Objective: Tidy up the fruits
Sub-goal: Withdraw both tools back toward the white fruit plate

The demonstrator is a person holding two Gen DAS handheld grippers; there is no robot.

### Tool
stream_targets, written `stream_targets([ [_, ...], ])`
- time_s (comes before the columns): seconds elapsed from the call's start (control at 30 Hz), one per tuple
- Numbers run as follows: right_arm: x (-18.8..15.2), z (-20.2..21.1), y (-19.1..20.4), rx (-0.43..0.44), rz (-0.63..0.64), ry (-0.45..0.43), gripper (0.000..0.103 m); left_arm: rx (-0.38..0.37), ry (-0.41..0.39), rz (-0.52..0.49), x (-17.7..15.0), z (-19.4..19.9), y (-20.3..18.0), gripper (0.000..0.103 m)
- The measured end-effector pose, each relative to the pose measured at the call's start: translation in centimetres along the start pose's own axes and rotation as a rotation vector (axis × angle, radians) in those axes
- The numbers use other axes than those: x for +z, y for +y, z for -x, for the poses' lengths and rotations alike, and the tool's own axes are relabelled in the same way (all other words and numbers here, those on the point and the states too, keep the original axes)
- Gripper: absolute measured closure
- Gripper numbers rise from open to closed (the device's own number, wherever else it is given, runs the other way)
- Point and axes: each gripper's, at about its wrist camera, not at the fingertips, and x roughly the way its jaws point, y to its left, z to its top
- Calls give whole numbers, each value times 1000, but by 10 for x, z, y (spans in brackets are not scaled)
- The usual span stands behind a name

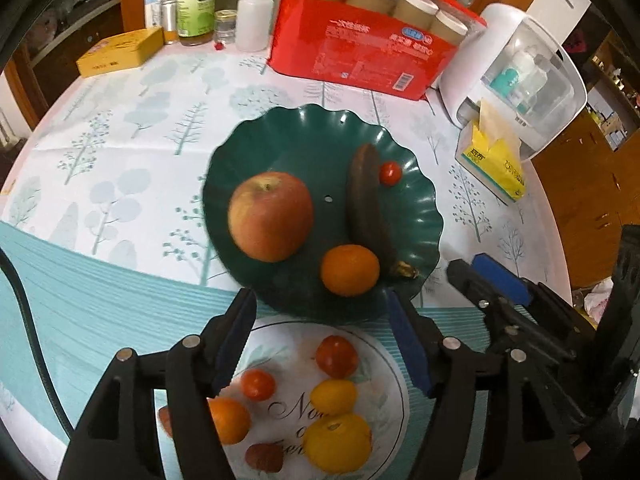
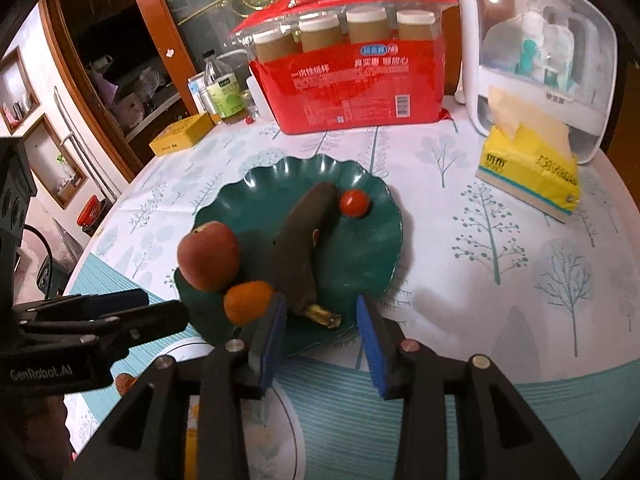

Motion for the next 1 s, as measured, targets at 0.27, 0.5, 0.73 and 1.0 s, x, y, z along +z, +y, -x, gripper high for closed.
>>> stream_targets([
  [0.27, -7, 28, 11, 2, -38, -27, 57, 23, -25, 29, -21, 31, 30, 35],
  [0.5, -22, 44, 25, 17, -84, 3, 52, 53, -13, 31, -43, 48, 60, 35],
  [0.73, -44, 54, 41, 42, -153, 35, 50, 64, 17, 9, -63, 57, 82, 35],
  [1.0, -72, 48, 47, 61, -258, 121, 50, 52, 65, -51, -77, 55, 97, 35],
])
